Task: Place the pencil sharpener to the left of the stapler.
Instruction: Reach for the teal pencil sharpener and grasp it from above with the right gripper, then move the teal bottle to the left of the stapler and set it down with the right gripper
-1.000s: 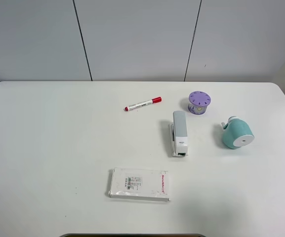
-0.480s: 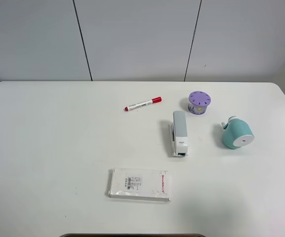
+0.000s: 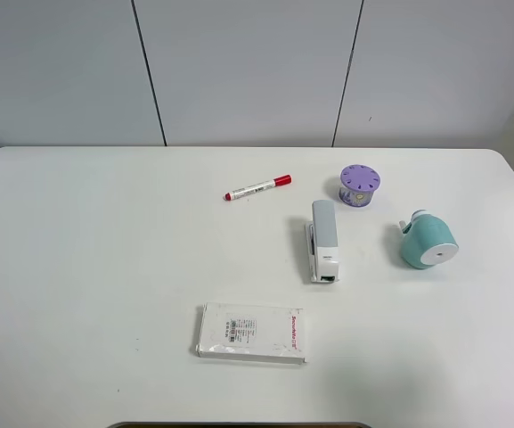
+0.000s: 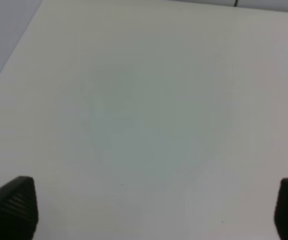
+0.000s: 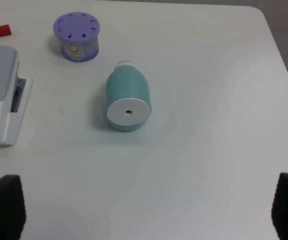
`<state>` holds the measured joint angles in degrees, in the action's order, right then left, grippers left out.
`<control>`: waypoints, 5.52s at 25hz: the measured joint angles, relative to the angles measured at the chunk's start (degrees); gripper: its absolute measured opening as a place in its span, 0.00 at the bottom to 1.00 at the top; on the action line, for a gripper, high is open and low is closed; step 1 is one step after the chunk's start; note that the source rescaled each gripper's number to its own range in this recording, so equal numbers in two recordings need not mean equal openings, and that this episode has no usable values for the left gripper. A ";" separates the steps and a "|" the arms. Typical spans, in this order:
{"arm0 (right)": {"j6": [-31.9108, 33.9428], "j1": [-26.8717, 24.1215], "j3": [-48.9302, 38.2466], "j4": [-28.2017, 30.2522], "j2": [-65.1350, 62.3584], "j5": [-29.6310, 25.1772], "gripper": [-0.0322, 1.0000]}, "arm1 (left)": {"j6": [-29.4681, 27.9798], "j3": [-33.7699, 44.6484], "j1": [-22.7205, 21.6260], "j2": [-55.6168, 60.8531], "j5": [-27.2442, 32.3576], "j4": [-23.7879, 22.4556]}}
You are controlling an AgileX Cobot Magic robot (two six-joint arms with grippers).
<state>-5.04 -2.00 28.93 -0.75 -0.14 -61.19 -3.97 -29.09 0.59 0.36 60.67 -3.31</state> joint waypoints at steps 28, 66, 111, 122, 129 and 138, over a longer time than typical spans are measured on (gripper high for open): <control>9.35 0.00 17.35 4.59 41.49 0.44 1.00 | 0.00 0.00 0.00 0.00 0.00 0.00; 3.46 0.00 25.52 0.75 98.35 25.17 1.00 | 0.00 0.00 0.00 0.00 0.00 0.00; 1.90 0.19 25.71 -2.60 109.48 34.81 0.07 | 0.00 0.00 0.00 0.00 0.00 0.00; 1.90 0.19 25.71 -2.60 109.48 34.81 0.07 | 0.00 0.00 0.00 0.00 0.00 0.00; 1.90 0.19 25.71 -2.60 109.48 34.81 0.07 | 0.00 0.00 0.00 0.00 0.00 0.00; 2.58 0.19 25.71 -2.47 106.05 30.83 0.07 | 0.00 0.00 0.00 0.00 0.00 0.00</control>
<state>-2.46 -1.81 54.63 -3.22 105.91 -30.36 -3.97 -29.09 0.59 0.36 60.67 -3.31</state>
